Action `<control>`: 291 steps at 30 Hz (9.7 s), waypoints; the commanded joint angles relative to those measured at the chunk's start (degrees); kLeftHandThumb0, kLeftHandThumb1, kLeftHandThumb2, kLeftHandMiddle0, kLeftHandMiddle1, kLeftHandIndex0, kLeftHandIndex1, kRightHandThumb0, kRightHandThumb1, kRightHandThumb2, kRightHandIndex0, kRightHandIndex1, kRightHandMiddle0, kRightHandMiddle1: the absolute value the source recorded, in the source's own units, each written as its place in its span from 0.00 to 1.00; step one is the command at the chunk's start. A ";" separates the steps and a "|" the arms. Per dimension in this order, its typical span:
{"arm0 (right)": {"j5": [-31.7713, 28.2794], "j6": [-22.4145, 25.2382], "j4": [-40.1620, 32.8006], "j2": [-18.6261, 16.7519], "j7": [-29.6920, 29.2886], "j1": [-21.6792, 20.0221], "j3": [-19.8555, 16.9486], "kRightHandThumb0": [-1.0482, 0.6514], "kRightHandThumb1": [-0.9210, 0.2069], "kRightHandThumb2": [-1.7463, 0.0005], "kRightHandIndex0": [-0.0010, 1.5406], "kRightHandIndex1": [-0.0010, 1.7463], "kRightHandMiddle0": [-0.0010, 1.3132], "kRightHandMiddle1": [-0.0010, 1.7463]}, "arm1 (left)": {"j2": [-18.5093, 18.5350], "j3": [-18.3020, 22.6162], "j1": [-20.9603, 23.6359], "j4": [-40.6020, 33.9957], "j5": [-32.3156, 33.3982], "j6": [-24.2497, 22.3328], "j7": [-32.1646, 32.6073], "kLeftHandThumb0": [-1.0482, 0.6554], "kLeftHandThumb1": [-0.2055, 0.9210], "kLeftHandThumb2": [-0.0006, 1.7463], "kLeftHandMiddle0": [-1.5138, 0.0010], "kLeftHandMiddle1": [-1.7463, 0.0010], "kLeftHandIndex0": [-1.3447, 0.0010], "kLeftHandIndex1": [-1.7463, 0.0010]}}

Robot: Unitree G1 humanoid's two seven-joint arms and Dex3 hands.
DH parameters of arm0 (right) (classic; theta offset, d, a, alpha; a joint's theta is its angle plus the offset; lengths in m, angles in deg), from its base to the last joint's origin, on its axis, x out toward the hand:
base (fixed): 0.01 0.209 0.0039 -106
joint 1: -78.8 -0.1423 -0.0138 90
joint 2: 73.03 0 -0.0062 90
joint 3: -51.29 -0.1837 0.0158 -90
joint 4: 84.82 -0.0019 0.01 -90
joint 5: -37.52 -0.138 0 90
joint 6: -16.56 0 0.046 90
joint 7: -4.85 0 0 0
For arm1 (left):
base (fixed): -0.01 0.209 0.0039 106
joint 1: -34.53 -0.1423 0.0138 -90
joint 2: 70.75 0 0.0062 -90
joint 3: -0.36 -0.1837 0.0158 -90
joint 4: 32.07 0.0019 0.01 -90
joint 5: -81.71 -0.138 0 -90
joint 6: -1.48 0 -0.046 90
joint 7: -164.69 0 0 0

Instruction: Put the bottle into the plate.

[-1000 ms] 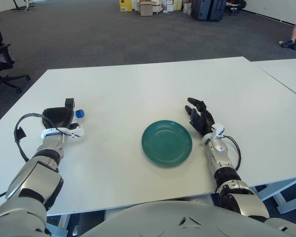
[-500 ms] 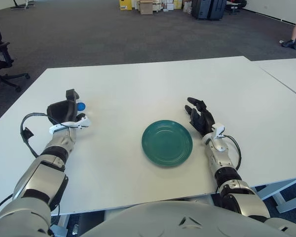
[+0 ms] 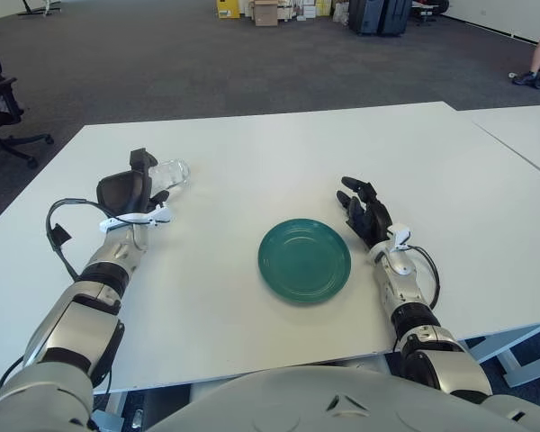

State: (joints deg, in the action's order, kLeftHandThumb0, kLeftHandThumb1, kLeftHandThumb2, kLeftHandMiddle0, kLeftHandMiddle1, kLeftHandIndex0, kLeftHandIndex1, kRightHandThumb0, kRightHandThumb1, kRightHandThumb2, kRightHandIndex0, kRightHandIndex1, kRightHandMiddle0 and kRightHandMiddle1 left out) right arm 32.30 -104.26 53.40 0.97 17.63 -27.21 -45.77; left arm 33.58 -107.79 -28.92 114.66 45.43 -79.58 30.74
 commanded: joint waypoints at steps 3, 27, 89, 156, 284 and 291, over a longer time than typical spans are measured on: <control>-0.59 0.82 2.09 0.02 0.14 0.03 -0.23 0.27 0.00 0.53 0.23 0.00 0.00 0.52 | 2.14 0.69 1.43 -0.24 -0.52 0.88 0.10 0.36 0.54 0.69 0.27 0.00 0.60 0.00; -0.77 -0.38 3.49 0.48 1.05 -0.48 -0.41 0.26 0.00 0.53 0.22 0.00 0.00 0.51 | 2.77 0.60 2.04 0.81 -0.56 1.81 0.12 0.36 0.55 0.68 0.27 0.00 0.61 0.00; -0.80 0.75 3.73 0.83 0.70 -1.12 -0.36 0.28 0.00 0.53 0.22 0.00 0.00 0.51 | -5.34 15.60 -4.03 -37.53 8.34 5.75 -9.08 0.34 0.47 0.75 0.23 0.00 0.55 0.00; -1.27 -1.31 7.77 1.09 2.65 -2.42 -0.66 0.26 0.00 0.54 0.22 0.00 0.00 0.52 | -16.53 31.34 -4.85 -53.62 18.30 4.84 -10.90 0.05 1.00 0.30 1.00 0.99 0.99 0.99; -2.20 -3.84 13.13 3.05 6.93 -4.68 -2.39 0.28 0.00 0.54 0.22 0.01 0.01 0.55 | -8.69 34.42 13.18 13.01 41.45 10.83 -50.93 0.22 0.89 0.00 0.92 1.00 1.00 0.84; -2.04 -4.08 13.01 2.98 6.66 -4.47 -2.30 0.28 0.00 0.54 0.23 0.01 0.01 0.55 | -7.74 30.28 13.80 15.00 35.93 9.85 -43.83 0.17 0.90 0.00 0.91 0.99 1.00 0.83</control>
State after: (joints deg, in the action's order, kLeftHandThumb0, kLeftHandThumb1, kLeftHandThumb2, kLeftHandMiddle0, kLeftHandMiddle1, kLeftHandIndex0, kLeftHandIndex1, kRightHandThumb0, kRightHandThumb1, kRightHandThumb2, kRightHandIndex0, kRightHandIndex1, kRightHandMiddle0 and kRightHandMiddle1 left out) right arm 29.94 -109.44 65.55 3.91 24.90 -33.28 -48.12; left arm 24.93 -75.71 -17.08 129.14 83.64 -69.23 -15.81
